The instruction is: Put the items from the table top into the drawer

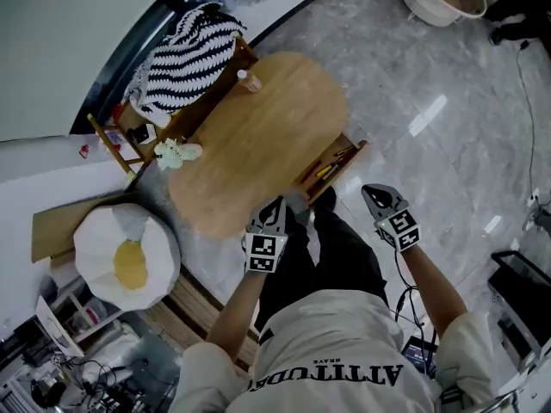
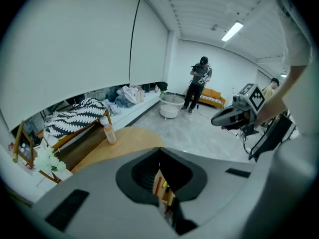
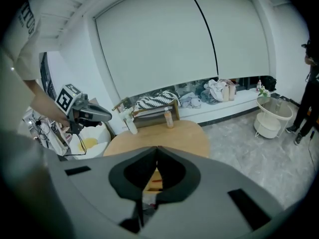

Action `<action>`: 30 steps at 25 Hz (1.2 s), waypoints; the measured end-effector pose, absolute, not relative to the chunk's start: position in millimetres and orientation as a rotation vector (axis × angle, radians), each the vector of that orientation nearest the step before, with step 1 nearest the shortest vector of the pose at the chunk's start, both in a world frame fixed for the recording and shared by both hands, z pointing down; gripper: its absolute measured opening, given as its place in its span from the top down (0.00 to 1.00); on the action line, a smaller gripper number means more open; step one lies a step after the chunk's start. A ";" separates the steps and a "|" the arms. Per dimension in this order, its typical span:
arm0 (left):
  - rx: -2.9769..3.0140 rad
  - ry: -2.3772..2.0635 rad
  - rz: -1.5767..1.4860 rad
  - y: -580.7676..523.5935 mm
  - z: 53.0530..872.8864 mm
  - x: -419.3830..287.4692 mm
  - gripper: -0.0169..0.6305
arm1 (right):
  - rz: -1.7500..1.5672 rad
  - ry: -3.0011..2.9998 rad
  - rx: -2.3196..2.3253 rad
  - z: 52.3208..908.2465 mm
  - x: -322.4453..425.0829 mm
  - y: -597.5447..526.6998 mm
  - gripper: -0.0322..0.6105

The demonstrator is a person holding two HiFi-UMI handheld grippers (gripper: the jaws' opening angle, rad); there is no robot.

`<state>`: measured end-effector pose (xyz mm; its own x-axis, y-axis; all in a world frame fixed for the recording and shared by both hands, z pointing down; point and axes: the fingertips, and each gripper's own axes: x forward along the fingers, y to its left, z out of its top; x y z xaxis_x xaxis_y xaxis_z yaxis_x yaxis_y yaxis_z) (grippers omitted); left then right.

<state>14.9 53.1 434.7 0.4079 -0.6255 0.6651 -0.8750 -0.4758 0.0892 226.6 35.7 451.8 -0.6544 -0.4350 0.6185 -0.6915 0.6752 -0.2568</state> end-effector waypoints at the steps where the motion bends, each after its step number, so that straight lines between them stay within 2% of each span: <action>1: 2.249 -1.287 0.782 56.3 427.3 12.3 0.94 | 0.649 -2.373 0.873 445.8 225.9 38.0 0.92; 20: 2.383 -1.403 0.560 188.3 302.2 -94.5 0.94 | 0.400 -2.435 1.041 328.0 143.5 147.1 0.92; 30: 2.499 -1.399 0.484 246.3 248.7 -117.9 0.94 | 0.297 -2.437 1.226 263.4 137.5 216.6 0.92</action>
